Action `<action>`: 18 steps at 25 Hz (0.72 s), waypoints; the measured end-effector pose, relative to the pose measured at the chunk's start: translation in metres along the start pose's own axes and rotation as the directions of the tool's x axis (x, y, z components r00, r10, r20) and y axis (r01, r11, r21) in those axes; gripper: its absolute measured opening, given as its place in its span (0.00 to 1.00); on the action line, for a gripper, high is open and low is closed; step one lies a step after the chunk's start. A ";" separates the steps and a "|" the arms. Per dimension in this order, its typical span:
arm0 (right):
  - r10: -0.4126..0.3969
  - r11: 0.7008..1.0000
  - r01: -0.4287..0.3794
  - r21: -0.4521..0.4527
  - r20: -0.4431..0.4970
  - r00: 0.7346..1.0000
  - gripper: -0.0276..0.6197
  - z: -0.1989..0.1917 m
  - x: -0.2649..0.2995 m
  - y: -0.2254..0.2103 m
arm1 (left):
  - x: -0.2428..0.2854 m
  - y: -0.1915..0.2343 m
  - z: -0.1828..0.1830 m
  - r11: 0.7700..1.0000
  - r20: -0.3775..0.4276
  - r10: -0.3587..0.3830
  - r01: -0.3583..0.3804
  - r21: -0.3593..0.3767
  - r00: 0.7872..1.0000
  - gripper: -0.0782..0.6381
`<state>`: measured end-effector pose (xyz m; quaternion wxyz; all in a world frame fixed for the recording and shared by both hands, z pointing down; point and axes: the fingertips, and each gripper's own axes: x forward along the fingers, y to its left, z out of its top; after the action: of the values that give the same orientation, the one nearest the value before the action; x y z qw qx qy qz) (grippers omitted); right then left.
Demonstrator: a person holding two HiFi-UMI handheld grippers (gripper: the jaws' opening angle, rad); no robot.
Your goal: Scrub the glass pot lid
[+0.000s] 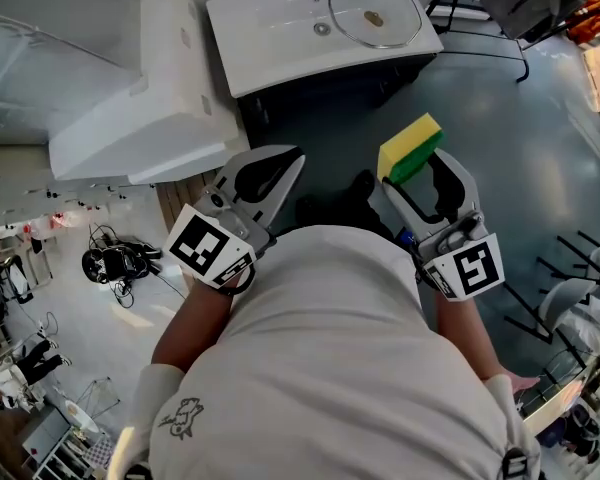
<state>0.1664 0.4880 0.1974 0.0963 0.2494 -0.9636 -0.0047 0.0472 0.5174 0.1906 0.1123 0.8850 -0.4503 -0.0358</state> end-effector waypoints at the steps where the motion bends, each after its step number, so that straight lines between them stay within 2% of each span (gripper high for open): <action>1: 0.001 1.000 -0.001 0.002 -0.002 1.000 0.50 0.000 0.001 0.001 | -0.001 0.001 0.000 1.000 0.000 0.000 0.000 0.000 1.000 0.11; 18: -0.008 1.000 0.008 -0.006 -0.008 1.000 0.50 0.002 0.001 0.007 | -0.006 -0.001 -0.001 1.000 0.013 -0.010 0.011 -0.017 1.000 0.11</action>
<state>0.1618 0.4940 0.1963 0.1007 0.2530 -0.9622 -0.0072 0.0444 0.5225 0.1908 0.1167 0.8862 -0.4460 -0.0457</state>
